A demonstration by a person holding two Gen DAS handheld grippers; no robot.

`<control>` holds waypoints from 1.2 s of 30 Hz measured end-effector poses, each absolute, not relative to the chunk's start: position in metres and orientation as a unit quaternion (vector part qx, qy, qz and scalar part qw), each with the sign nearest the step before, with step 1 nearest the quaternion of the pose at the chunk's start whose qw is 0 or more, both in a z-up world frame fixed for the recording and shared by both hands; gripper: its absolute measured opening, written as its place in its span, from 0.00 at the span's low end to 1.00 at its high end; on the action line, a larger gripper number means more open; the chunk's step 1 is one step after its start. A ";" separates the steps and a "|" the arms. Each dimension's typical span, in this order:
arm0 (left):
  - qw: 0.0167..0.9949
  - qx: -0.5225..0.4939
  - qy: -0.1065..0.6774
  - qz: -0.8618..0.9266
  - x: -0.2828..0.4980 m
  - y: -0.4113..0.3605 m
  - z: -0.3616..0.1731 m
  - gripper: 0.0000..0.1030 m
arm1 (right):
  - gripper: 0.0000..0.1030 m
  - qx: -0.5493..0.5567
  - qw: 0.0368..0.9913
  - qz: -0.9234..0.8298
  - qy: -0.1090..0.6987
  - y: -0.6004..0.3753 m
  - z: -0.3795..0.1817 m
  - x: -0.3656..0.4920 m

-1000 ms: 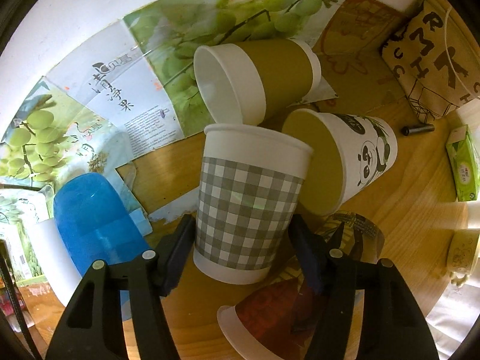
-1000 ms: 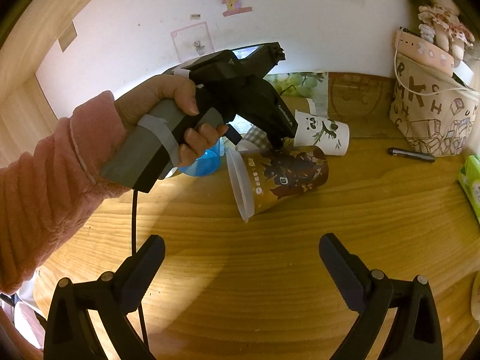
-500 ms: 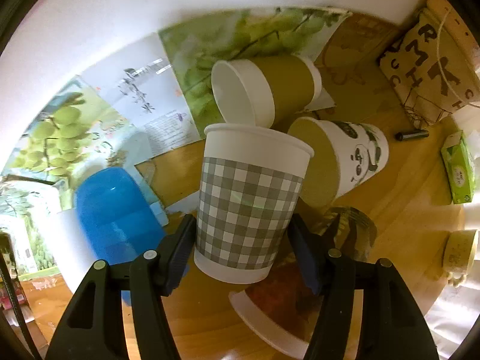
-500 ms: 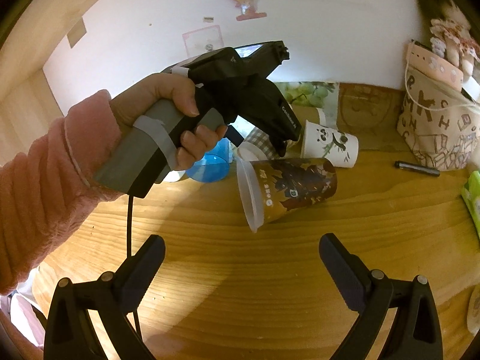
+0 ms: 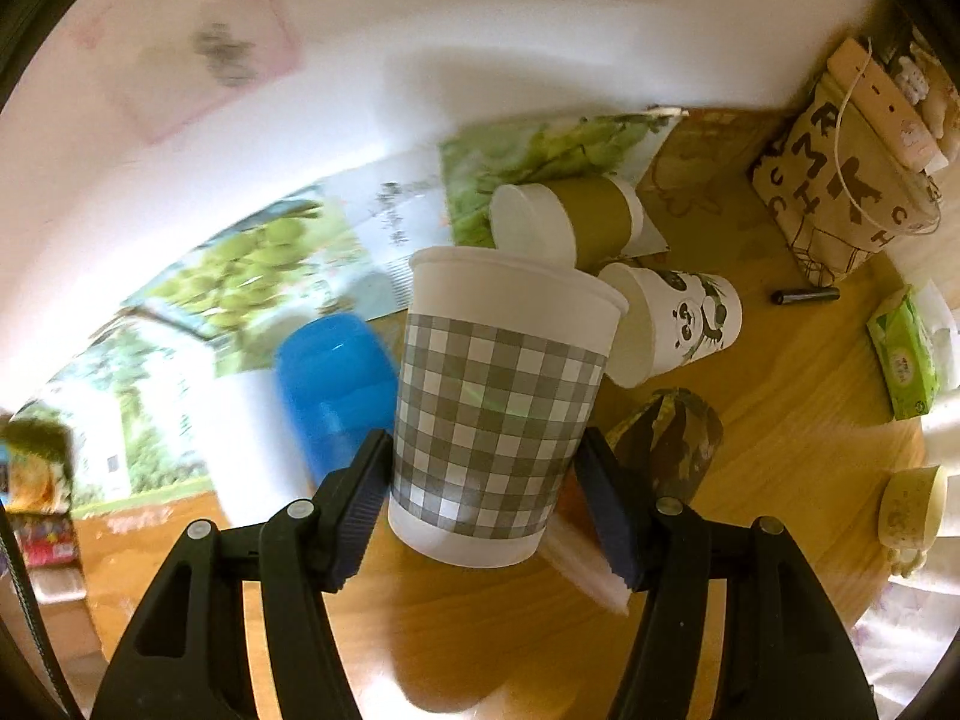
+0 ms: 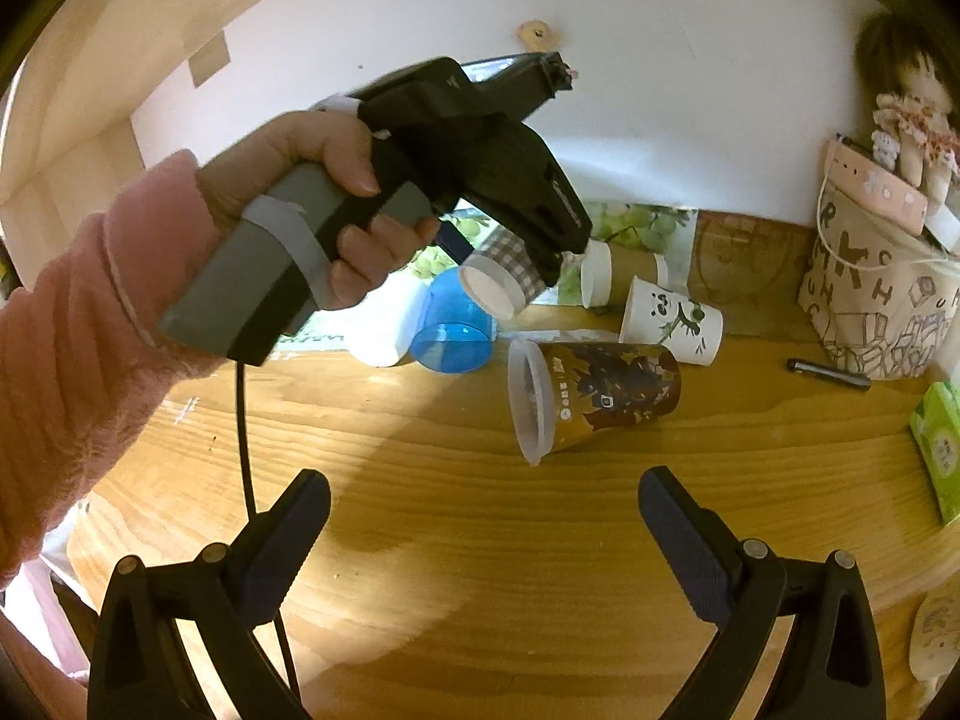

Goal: Flip cup upright
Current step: 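Lift the plaid cup with the left gripper and carry it away from the cups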

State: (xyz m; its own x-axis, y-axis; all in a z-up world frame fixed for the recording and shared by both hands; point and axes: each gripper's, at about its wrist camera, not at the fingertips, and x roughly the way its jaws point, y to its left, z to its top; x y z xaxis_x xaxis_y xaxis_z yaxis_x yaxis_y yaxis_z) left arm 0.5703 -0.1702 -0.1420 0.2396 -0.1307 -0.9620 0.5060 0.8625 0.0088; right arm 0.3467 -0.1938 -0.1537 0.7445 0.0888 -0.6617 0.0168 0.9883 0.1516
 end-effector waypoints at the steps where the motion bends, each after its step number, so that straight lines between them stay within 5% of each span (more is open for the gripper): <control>1: 0.773 0.159 0.579 -0.204 0.569 -0.167 -0.138 0.64 | 1.00 0.072 0.932 0.020 0.355 -0.193 -0.152 0.345; 18: 0.803 0.127 0.559 -0.162 0.470 -0.113 -0.088 0.64 | 1.00 0.068 0.924 0.076 0.369 -0.184 -0.130 0.306; 36: 0.811 0.066 0.570 -0.114 0.378 -0.078 -0.100 0.64 | 1.00 0.067 0.911 0.088 0.398 -0.203 -0.130 0.262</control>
